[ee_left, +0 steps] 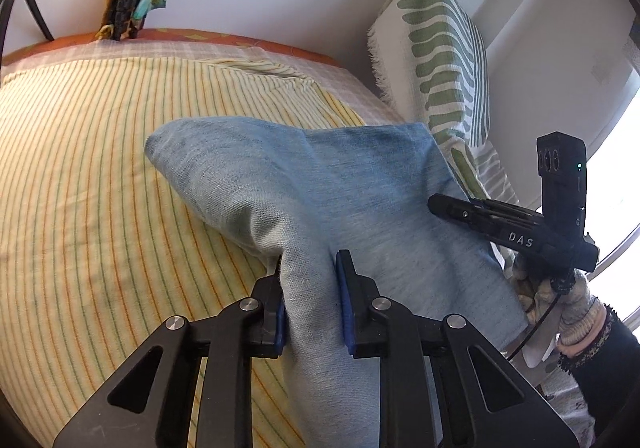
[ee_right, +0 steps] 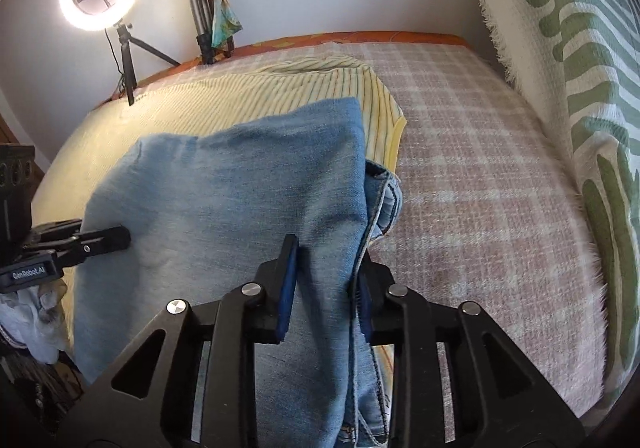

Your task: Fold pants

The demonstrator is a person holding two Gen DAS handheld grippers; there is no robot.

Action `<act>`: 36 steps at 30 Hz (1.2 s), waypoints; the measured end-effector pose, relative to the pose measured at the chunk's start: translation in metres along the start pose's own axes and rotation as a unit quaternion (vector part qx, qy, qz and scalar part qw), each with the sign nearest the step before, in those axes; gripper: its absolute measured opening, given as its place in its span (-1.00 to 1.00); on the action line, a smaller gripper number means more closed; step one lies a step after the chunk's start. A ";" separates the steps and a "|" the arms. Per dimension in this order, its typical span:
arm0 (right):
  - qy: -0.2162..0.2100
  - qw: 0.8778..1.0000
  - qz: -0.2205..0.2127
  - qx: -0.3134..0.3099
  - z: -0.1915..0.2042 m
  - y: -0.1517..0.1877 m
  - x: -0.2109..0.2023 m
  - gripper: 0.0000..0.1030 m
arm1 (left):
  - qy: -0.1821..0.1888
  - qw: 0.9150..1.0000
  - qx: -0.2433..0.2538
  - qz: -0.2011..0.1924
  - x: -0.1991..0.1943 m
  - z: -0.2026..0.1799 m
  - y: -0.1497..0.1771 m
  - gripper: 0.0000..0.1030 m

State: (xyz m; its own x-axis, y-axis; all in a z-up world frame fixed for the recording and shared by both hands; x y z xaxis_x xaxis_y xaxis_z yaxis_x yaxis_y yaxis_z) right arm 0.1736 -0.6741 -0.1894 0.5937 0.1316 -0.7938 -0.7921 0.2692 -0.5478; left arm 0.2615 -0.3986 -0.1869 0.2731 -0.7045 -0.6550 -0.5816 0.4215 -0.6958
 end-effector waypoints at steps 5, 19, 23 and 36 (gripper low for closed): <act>-0.038 0.999 -0.017 -0.001 0.001 -0.004 -0.008 -0.46 | -0.002 1.000 0.005 0.000 0.000 0.001 0.001 -0.63; -0.152 0.985 0.043 0.065 -0.009 0.002 0.034 -0.40 | 0.036 0.998 -0.039 0.018 0.020 0.012 0.008 -0.40; -0.096 0.995 0.002 0.012 0.007 -0.003 0.012 -0.71 | 0.019 1.000 -0.004 0.001 0.013 0.003 0.004 -0.60; -0.057 0.995 -0.076 -0.043 0.050 -0.028 -0.061 -0.76 | 0.020 0.996 0.055 -0.064 -0.038 -0.029 -0.037 -0.71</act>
State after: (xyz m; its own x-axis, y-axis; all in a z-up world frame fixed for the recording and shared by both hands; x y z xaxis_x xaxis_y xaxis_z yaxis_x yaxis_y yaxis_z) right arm 0.1668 -0.6414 -0.1125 0.7157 0.2040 -0.6680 -0.6984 0.2116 -0.6837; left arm 0.2507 -0.4038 -0.1274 0.3070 -0.7776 -0.5488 -0.4564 0.3857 -0.8018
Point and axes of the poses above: each gripper's, at about its wrist camera, not at the fingertips, and x roughly the way its jaws point, z to its left, y to its underside, the point moved 9 cm from there along x, roughly the way its jaws point, and after that the axes turned 13 degrees about x, right-handed, at the moved point
